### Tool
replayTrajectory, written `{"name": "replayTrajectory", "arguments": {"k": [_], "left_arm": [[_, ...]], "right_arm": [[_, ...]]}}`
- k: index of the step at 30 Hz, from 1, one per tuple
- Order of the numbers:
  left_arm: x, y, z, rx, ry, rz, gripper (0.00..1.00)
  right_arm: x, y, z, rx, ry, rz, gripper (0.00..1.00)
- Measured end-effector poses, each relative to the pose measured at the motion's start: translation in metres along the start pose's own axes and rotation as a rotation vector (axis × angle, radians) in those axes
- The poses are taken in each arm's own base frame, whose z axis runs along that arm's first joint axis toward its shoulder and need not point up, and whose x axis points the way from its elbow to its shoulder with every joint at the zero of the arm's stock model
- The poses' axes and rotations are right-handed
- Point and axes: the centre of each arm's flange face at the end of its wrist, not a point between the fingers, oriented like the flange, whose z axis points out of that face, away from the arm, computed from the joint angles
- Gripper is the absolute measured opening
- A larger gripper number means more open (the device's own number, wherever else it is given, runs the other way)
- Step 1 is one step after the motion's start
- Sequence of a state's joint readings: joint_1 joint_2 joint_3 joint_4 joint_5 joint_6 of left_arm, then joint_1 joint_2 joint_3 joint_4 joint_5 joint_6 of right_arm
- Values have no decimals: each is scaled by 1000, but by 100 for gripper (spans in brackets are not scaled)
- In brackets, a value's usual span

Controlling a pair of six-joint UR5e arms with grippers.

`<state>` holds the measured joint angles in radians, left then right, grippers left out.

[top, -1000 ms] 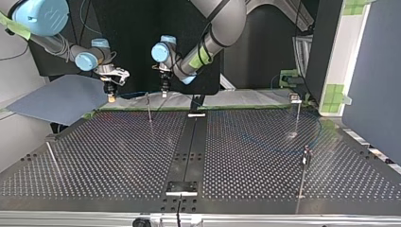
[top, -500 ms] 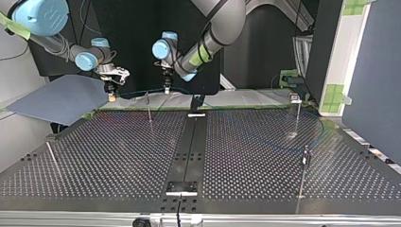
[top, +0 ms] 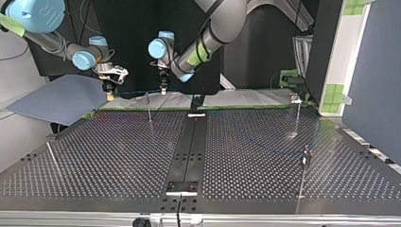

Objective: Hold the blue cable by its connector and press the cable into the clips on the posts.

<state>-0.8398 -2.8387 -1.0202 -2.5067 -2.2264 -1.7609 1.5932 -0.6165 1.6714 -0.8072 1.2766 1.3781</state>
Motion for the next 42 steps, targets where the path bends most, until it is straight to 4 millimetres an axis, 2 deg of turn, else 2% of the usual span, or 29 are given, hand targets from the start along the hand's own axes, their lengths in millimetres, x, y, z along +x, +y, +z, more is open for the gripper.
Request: {"name": "replayTrajectory", "arguments": {"k": [13, 27, 36, 42], "left_arm": [[1, 1, 4, 15, -5, 7, 0], [16, 14, 16, 21, -3, 3, 0], [12, 22, 28, 17, -9, -3, 0], [10, 26, 34, 17, -13, -6, 0]], "right_arm": [[5, 6, 4, -30, 51, 59, 0], [7, 3, 6, -24, 68, 79, 0], [5, 3, 7, -26, 76, 91, 0], [-5, 4, 11, -29, 68, 102, 0]]}}
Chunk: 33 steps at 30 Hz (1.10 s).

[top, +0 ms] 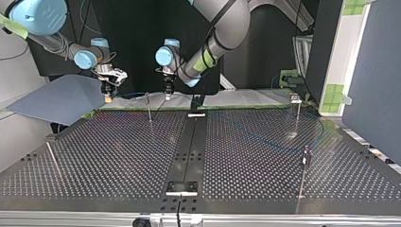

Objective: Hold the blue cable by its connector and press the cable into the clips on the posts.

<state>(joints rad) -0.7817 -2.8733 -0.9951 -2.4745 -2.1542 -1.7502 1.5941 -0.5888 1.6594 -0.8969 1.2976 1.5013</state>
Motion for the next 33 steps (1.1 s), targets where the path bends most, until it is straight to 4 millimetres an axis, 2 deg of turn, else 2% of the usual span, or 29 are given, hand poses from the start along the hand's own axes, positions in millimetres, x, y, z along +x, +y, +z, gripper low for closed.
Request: {"name": "replayTrajectory", "arguments": {"k": [8, 33], "left_arm": [[-4, 3, 8, 1, -7, -5, 0], [-18, 15, 31, -19, -30, -18, 0]], "right_arm": [[-5, 1, 5, -1, -1, 2, 0], [17, 13, 31, -2, 44, 24, 0]]}}
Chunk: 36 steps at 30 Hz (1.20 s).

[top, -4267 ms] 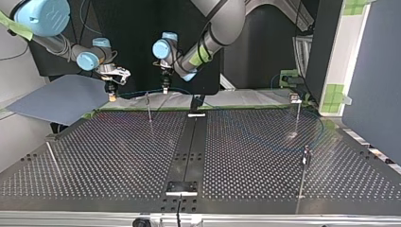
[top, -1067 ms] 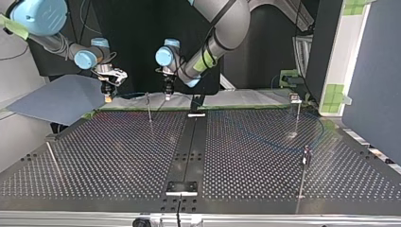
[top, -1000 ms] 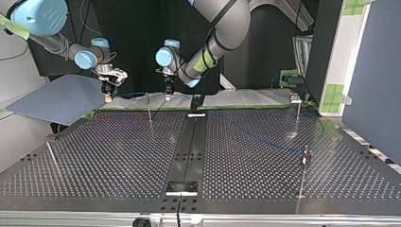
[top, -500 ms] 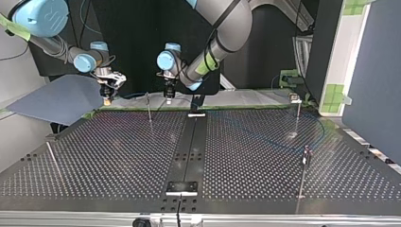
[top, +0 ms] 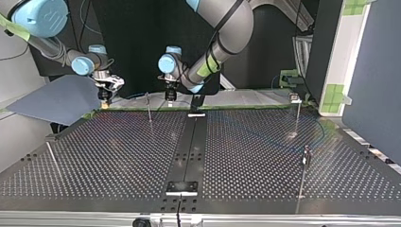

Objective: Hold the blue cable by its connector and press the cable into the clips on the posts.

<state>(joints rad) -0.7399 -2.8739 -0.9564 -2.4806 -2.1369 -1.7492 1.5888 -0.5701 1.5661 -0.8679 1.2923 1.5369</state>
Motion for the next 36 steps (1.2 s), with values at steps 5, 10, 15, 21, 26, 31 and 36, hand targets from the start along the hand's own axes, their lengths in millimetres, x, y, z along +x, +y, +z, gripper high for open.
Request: {"name": "replayTrajectory", "arguments": {"k": [5, 10, 15, 21, 26, 31, 36], "left_arm": [[-3, 0, 4, 0, -6, -3, 0], [-5, 1, 7, -2, -10, -2, 0], [-10, 2, 14, 3, -12, -4, 0], [-3, 2, 19, 21, 12, 5, 0], [22, 14, 20, 13, 64, 29, 0], [28, 29, 27, -5, 90, 40, 0], [24, 39, 36, -21, 99, 43, 0]], "right_arm": [[4, 2, 4, 0, 5, 0, 0], [7, 3, 8, 0, 15, 3, 0], [9, 4, 11, 0, 22, 5, 0], [7, 0, 13, 11, 23, 5, 0], [6, -1, 15, 14, 24, 5, 0], [8, 1, 18, 13, 29, 9, 0], [13, 4, 24, 10, 43, 15, 0]]}}
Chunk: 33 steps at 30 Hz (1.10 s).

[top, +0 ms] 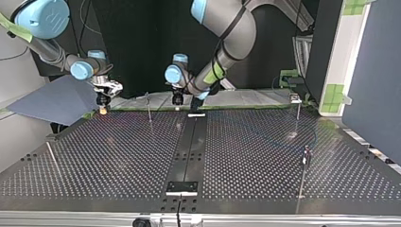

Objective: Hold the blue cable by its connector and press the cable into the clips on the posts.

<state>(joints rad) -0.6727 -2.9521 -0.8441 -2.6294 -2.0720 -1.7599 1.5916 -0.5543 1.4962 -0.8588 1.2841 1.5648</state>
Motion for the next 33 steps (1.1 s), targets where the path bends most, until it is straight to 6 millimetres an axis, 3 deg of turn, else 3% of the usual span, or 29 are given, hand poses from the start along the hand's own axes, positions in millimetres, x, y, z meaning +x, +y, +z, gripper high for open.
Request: {"name": "replayTrajectory", "arguments": {"k": [5, 15, 25, 33], "left_arm": [[-2, 5, 4, -7, 10, 2, 0], [-12, -4, 8, 3, -7, -19, 0], [-41, -17, 22, 0, -42, -35, 0], [-40, -13, 23, -12, -36, -23, 0]], "right_arm": [[5, 4, 6, -3, 16, 6, 0], [12, 11, 16, -7, 37, 9, 0], [-14, 17, 25, -6, -17, 23, 0], [-8, 20, 36, -3, -10, 14, 0]]}}
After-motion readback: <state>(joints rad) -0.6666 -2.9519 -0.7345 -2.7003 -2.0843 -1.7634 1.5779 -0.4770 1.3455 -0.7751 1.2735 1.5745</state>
